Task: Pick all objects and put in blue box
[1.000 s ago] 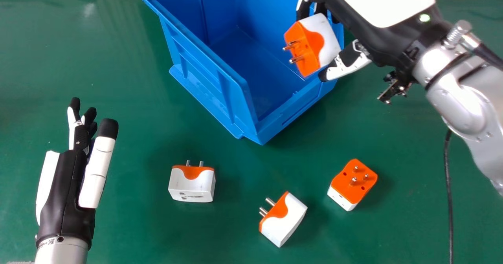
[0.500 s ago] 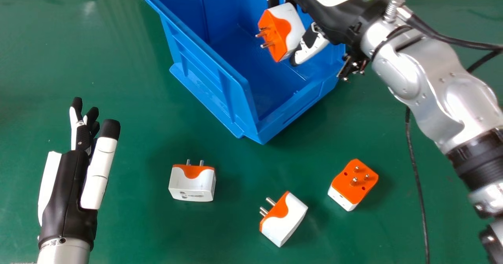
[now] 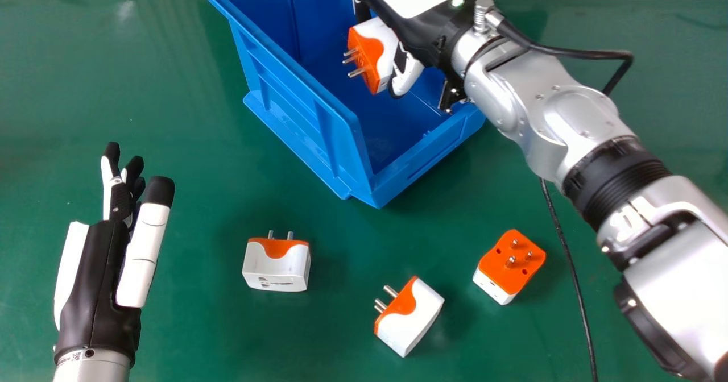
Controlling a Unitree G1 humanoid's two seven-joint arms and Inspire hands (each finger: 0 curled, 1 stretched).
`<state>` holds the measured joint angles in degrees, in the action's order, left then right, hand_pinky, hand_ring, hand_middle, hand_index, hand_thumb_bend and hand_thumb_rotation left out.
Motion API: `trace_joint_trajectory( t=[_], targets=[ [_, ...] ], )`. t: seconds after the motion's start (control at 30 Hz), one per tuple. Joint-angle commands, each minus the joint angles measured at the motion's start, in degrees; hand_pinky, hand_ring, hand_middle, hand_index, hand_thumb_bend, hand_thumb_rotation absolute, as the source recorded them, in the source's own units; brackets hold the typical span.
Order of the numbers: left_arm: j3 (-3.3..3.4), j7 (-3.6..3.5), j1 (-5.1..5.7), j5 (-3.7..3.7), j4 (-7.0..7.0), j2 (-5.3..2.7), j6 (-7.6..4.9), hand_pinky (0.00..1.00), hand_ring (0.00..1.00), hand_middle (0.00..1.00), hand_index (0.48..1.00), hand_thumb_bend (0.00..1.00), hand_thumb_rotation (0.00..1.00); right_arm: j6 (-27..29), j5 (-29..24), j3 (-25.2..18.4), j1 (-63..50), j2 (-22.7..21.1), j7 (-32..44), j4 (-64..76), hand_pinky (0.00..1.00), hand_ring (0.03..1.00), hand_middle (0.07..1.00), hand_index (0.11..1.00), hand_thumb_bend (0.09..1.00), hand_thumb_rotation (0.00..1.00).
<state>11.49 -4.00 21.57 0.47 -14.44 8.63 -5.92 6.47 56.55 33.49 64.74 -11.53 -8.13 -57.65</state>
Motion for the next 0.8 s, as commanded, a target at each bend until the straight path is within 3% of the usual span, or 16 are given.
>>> trace_joint_trajectory(
  t=[0.0,0.17,0.5,0.53,0.6,0.7,0.77],
  targets=[
    [-0.08,0.01,0.39,-0.14,-1.84,-0.05,-1.16,1.0,1.0,1.0,1.0,0.83,1.0,-0.8,-0.7,0.3,3.9,1.1,-2.6,-1.7,0.4,0.517,0.501,0.438,0.494,0.0],
    [0.03,0.13,0.32,0.35,-2.22,0.01,-1.16,1.0,1.0,1.0,1.0,0.83,1.0,-1.0,-0.8,1.4,4.2,2.6,-5.4,-4.0,0.39,0.518,0.502,0.44,0.495,0.0],
    [0.35,0.3,0.06,0.8,-3.89,0.19,0.77,1.0,1.0,1.0,1.0,0.82,0.98,1.6,1.0,4.9,3.2,0.8,-9.9,-5.6,0.43,0.493,0.518,0.455,0.504,0.0],
    [0.38,0.32,0.05,0.98,-4.05,0.26,0.94,1.0,1.0,1.0,1.0,0.82,0.97,1.4,1.1,5.4,3.2,0.5,-9.9,-5.5,0.6,0.693,0.719,0.674,0.568,0.2],
    [0.43,0.38,-0.02,1.33,-4.25,0.38,1.15,1.0,1.0,1.0,1.0,0.81,0.96,1.0,1.1,6.0,3.0,0.1,-9.5,-5.3,0.73,0.841,0.857,0.831,0.587,0.37],
    [0.47,0.34,0.06,1.6,-4.7,0.36,1.34,1.0,1.0,1.0,1.0,0.79,0.95,0.3,1.1,6.4,2.6,-0.1,-8.6,-4.8,0.88,0.967,0.97,0.965,0.586,0.57],
    [0.54,0.3,-0.01,1.65,-4.84,0.35,1.53,1.0,1.0,1.0,1.0,0.78,0.95,-0.2,0.6,6.3,2.3,-0.1,-8.2,-4.4,0.93,0.992,0.993,0.991,0.577,0.62]
  ],
)
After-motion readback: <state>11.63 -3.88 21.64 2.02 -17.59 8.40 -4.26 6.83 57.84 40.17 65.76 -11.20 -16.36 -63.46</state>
